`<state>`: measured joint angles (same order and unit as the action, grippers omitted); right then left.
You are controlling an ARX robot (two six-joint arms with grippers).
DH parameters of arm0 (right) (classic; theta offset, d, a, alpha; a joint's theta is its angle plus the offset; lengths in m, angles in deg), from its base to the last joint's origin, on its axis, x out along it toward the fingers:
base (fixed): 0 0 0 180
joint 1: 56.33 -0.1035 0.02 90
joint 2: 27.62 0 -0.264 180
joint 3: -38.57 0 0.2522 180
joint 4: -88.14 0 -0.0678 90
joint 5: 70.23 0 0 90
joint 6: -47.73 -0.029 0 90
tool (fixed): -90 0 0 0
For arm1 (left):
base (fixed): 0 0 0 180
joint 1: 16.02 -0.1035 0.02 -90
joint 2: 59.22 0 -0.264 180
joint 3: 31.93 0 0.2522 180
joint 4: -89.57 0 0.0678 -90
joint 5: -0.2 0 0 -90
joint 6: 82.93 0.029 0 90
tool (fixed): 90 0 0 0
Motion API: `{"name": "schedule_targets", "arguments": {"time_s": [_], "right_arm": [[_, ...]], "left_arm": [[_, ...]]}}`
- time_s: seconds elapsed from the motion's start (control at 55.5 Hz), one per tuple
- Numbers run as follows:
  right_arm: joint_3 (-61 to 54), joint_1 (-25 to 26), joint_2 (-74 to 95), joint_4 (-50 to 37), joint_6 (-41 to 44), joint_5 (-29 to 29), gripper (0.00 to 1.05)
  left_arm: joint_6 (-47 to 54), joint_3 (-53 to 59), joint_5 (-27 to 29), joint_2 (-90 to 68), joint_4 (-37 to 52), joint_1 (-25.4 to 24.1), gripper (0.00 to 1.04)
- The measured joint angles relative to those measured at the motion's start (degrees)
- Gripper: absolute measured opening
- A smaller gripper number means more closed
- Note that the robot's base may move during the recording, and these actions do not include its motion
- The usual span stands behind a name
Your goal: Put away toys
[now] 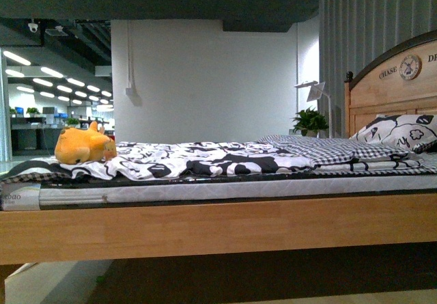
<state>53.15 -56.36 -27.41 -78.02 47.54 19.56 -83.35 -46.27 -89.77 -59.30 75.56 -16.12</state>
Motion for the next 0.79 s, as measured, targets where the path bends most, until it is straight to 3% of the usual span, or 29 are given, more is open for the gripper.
{"name": "schedule_targets", "arguments": {"time_s": [0.793], "right_arm": [[0.0,0.0,0.0,0.0,0.0,0.0,0.98]], "left_arm": [[0.0,0.0,0.0,0.0,0.0,0.0,0.98]]}}
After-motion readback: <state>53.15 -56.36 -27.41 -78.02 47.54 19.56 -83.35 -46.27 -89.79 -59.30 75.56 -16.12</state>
